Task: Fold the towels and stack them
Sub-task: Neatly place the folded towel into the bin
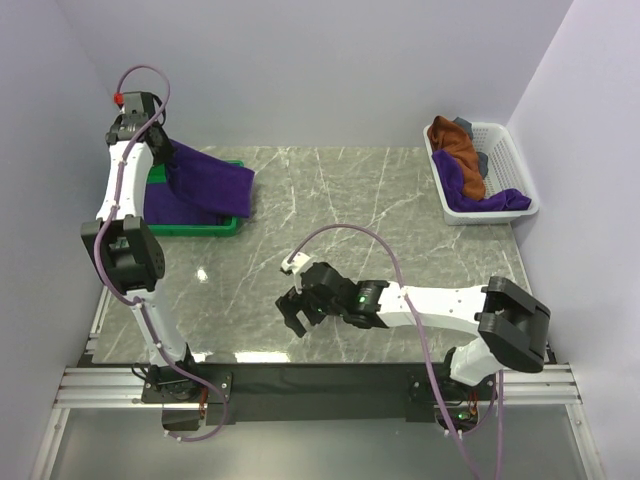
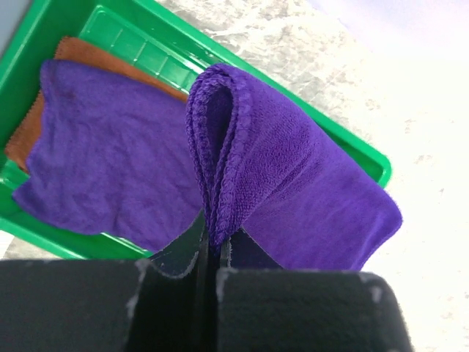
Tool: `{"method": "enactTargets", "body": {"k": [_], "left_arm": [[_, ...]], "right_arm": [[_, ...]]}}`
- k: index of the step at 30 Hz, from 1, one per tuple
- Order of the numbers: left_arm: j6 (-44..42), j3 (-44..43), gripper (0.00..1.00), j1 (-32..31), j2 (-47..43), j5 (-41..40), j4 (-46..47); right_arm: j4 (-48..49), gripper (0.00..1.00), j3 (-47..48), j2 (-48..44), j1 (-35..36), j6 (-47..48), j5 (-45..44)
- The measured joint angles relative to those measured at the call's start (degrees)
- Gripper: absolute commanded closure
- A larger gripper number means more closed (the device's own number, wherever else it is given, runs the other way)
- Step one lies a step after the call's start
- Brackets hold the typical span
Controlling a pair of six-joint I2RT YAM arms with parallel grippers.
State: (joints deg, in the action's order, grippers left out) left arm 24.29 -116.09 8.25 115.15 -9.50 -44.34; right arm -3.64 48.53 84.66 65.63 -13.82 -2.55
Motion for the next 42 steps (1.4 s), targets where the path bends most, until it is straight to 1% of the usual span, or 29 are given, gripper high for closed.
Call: {"method": "enactTargets", "body": {"k": [10, 19, 28, 38, 42], "left_arm": [[-2.8, 0.0, 0.99, 1.7, 0.1, -0.7, -0.4], [-5.7, 0.5, 0.99, 3.0, 0.7, -2.7, 0.3], [-7.5, 0.4, 0.98, 3.0, 4.6, -7.1, -0.3], [-7.2, -0.6, 0.98, 3.1, 4.7, -5.2, -1.1], [-7.1, -2.4, 0.98, 3.1, 4.7, -5.0, -2.5]], "right_arm": [[-3.9, 0.04, 4.9, 3.3, 0.0, 1.7, 0.0], [-5.5, 0.04, 5.2, 3.5, 0.0, 2.2, 0.1], [-7.5, 0.04, 5.5, 4.3, 0.0, 2.6, 0.4], [-8.3, 0.04, 7.5, 5.6, 0.0, 3.0, 0.7], [-8.6, 0.04, 7.5, 5.6, 0.0, 3.3, 0.7]]}}
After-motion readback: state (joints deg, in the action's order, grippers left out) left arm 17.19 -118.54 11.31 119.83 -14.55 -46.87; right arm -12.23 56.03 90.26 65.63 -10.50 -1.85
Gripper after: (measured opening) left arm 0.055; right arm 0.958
